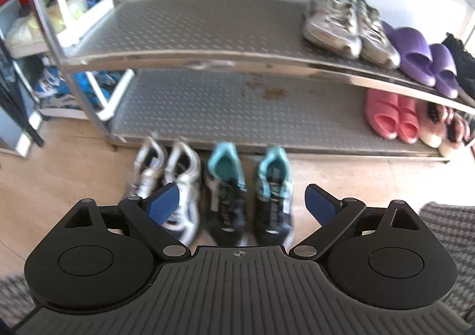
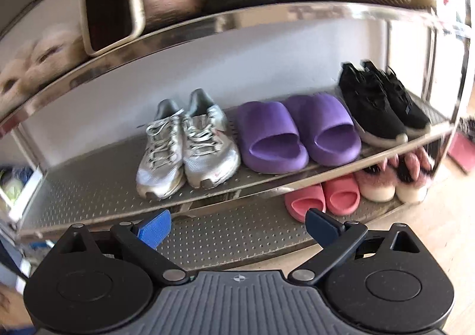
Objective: Organize scattered shoes
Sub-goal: 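Move the right gripper down toward the teal-and-black sneakers on the floor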
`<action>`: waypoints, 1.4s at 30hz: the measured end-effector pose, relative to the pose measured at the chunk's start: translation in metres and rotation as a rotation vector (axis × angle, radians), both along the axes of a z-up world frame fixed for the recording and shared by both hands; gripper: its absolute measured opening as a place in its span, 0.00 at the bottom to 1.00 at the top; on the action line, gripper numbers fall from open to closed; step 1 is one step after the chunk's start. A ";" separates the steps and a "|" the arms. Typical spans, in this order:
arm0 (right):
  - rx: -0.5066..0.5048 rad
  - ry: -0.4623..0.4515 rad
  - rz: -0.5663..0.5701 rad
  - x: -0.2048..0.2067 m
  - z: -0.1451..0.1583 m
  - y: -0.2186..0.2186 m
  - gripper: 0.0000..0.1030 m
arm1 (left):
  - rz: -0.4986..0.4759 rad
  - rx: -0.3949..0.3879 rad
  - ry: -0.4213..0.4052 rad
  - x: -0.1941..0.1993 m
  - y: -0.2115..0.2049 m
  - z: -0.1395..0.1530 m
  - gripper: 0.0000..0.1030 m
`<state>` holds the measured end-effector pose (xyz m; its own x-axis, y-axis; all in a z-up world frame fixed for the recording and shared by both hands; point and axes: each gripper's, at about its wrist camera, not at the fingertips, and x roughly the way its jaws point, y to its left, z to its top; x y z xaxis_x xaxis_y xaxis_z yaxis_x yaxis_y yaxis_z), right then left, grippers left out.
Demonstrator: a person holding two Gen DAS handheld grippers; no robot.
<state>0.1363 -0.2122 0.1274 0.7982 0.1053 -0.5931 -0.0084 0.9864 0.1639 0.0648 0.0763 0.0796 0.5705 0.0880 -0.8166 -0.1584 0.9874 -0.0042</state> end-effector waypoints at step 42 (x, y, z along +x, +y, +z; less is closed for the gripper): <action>-0.086 0.643 0.291 0.098 -0.232 0.223 0.71 | -0.148 0.070 0.276 0.131 0.102 -0.044 0.92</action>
